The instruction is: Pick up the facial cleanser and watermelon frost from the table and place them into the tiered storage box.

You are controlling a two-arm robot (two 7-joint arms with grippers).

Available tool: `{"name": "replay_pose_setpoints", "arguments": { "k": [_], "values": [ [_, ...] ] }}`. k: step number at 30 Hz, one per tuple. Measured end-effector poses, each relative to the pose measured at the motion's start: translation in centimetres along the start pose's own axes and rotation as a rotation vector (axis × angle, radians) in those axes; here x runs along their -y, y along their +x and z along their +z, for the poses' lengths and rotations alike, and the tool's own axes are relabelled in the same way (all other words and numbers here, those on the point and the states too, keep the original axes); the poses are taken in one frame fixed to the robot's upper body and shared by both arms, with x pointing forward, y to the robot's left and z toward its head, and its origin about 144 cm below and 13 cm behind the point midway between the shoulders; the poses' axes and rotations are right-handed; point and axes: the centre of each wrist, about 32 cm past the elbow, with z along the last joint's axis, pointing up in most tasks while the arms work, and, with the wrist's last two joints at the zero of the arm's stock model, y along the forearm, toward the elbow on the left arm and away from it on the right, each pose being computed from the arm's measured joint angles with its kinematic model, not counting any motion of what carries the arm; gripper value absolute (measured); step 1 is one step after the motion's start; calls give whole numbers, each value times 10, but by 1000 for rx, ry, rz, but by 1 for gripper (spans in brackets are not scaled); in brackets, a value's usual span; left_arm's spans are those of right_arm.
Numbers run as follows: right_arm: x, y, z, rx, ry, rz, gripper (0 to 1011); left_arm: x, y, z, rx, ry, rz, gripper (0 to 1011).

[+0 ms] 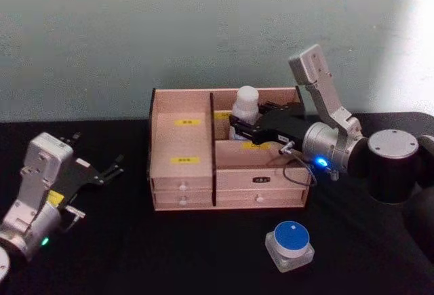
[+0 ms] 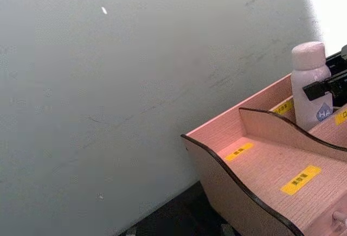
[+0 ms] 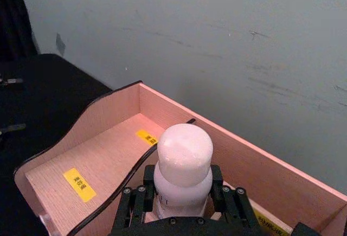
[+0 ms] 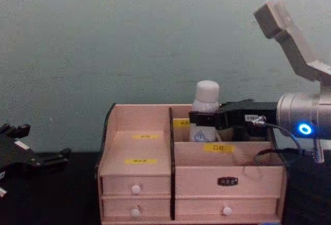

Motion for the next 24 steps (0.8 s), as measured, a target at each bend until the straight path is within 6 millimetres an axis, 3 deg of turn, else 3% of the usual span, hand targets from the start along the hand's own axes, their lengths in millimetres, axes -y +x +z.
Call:
{"name": "replay_pose_setpoints", "arguments": {
  "k": [12, 17, 24],
  "values": [
    [0, 0, 0, -2, 1, 0, 626, 0, 0, 0, 0, 0, 0, 1001],
    [0, 0, 0, -3, 2, 0, 823, 0, 0, 0, 0, 0, 0, 1001],
    [0, 1, 0, -3, 3, 0, 985, 0, 0, 0, 0, 0, 0, 1001]
  ]
}}
